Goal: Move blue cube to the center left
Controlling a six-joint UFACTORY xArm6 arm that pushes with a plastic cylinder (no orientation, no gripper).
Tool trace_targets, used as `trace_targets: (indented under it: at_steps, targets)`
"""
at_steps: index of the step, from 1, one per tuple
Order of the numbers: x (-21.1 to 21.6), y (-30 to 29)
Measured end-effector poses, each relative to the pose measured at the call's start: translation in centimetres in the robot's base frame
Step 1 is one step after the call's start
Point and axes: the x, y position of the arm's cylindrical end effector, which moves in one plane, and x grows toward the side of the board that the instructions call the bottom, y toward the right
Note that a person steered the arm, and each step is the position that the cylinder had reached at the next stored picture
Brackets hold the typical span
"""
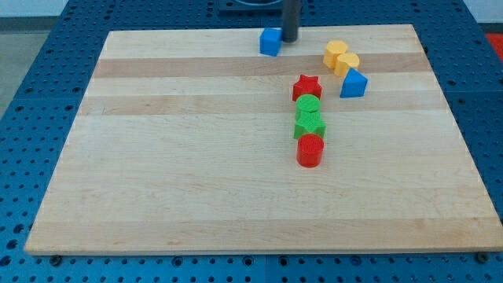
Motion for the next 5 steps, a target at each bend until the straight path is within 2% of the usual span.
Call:
trace_targets:
  at_steps: [2,3,5]
  targets:
    - [3.2,-9.8]
    - [5.3,-12.1]
    - [6.1,-12.3]
